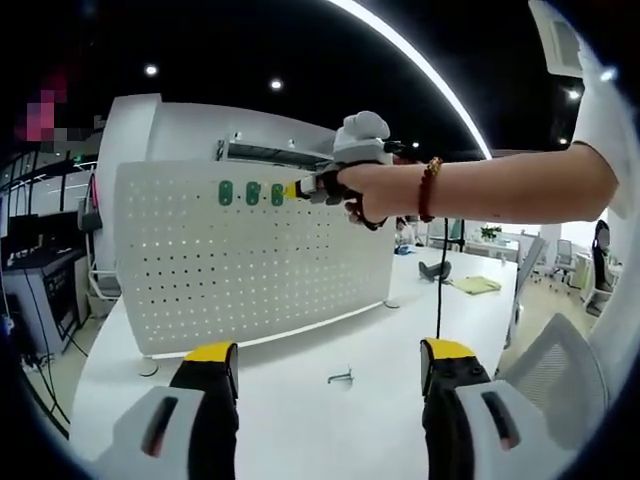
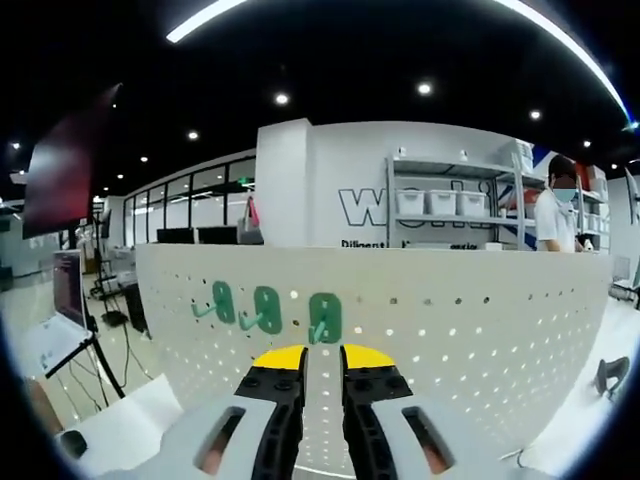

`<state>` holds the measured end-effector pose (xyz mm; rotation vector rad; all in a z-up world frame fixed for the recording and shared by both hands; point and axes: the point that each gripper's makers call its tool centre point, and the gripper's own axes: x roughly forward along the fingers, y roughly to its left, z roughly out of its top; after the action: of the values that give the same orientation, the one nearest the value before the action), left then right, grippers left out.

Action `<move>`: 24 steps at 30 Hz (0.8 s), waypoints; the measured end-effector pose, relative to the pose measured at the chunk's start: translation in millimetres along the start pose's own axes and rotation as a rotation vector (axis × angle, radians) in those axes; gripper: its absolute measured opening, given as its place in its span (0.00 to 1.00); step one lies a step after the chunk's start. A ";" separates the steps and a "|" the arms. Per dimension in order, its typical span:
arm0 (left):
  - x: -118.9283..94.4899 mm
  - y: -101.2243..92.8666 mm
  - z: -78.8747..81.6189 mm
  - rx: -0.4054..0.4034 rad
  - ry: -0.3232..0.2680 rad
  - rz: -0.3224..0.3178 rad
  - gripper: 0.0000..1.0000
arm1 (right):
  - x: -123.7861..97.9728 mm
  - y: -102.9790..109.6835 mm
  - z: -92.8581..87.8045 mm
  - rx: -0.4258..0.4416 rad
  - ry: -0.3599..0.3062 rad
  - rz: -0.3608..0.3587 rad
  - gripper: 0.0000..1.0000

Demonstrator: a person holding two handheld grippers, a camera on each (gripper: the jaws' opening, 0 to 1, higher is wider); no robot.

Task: Insert the hook assembly into the mounting plate slot until the hook locks in place.

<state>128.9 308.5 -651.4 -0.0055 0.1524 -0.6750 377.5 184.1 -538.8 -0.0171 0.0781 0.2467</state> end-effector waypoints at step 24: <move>-16.5 -25.4 -5.2 0.036 0.022 -0.120 0.76 | -81.3 -15.2 -57.5 0.047 0.058 -0.063 0.12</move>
<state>99.7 299.1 -652.8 0.0272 0.1623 -0.7979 298.3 148.0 -589.6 0.0204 0.1408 0.1815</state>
